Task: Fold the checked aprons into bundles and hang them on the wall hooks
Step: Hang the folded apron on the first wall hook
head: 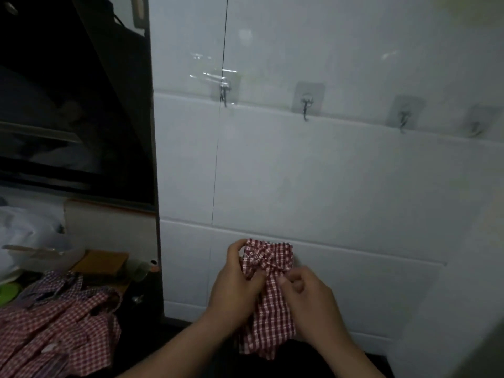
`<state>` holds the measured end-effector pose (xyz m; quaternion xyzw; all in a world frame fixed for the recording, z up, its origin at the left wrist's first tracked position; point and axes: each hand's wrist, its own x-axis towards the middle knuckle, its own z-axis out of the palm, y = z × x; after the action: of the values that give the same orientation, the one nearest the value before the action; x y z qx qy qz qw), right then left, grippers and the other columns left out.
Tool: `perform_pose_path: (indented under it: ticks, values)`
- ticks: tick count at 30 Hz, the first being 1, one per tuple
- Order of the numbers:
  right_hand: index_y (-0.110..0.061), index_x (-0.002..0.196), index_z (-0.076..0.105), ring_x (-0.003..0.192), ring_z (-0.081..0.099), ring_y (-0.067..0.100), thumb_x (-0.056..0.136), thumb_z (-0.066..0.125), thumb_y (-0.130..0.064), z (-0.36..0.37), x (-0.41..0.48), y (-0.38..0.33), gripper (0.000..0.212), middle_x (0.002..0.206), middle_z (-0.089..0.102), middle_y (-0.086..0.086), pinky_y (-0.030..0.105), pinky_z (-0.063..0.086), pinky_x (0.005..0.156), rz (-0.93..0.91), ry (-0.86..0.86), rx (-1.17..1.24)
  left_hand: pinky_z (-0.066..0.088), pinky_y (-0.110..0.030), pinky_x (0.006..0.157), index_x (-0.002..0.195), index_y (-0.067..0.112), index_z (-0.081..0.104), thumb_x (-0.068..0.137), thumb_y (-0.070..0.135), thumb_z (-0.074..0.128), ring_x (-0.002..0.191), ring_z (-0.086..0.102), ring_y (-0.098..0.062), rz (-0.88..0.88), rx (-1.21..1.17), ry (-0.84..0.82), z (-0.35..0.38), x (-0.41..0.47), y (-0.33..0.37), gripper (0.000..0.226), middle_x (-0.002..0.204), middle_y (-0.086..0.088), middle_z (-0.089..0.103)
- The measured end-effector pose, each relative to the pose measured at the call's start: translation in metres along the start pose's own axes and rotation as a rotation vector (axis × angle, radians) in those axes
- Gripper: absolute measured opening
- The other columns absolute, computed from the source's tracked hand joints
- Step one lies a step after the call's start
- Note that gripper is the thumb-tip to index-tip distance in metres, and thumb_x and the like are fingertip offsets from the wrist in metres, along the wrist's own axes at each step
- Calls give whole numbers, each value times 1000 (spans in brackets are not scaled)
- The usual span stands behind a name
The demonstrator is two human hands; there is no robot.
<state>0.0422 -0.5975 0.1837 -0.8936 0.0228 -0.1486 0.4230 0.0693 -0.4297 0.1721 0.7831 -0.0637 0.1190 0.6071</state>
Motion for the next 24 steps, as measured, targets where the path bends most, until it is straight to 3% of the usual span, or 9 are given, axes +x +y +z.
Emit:
perform_pose_path:
  ticks: [3, 5, 7, 10, 13, 18, 24]
  values:
    - [-16, 98, 75, 80, 74, 18, 97, 57, -53, -3, 5, -19, 41, 90, 79, 4, 41, 59, 76, 297, -154, 564, 56, -34, 88, 140, 45, 42, 82, 40, 76, 98, 67, 3, 188, 114, 25, 9, -9, 11, 68, 109, 19, 71]
    - [-14, 112, 76, 102, 74, 28, 102, 45, -54, -16, 8, -30, 51, 108, 78, 11, 46, 56, 95, 441, -224, 941, 48, -28, 99, 142, 37, 52, 81, 47, 77, 116, 57, 2, 390, 208, -62, 14, -17, 14, 67, 124, 22, 61]
    - [-11, 120, 74, 114, 71, 32, 104, 41, -52, -35, 8, -33, 55, 118, 75, 15, 50, 49, 107, 468, -273, 1084, 41, -23, 106, 142, 31, 57, 89, 53, 73, 127, 50, -2, 550, 282, -141, 17, -22, 20, 59, 132, 19, 56]
    - [-1, 127, 68, 104, 73, 32, 103, 48, -29, -52, 12, -26, 42, 119, 74, 21, 47, 53, 99, 481, -203, 1139, 45, -22, 102, 130, 30, 62, 100, 29, 65, 122, 58, -6, 538, 182, -195, 15, -23, 31, 29, 126, 19, 60]
    - [7, 125, 66, 95, 74, 34, 101, 50, -20, -55, 17, -21, 39, 115, 73, 26, 43, 55, 87, 504, -98, 1138, 50, -27, 96, 118, 30, 60, 97, 11, 65, 111, 62, -5, 385, 83, -123, 15, -16, 40, 28, 116, 14, 62]
    - [8, 124, 66, 111, 69, 40, 104, 49, -19, -56, 23, -24, 37, 116, 72, 27, 46, 55, 93, 476, -14, 1154, 47, -19, 78, 92, 27, 56, 91, 27, 76, 89, 57, -3, 252, 121, -36, 21, -6, 50, 19, 98, 7, 56]
    - [8, 124, 66, 115, 67, 43, 102, 53, -19, -60, 32, -29, 38, 120, 70, 29, 54, 52, 103, 436, 35, 1195, 45, -26, 68, 85, 25, 58, 89, 42, 75, 73, 54, -4, 169, 144, -172, 21, -3, 65, 25, 83, 4, 61]
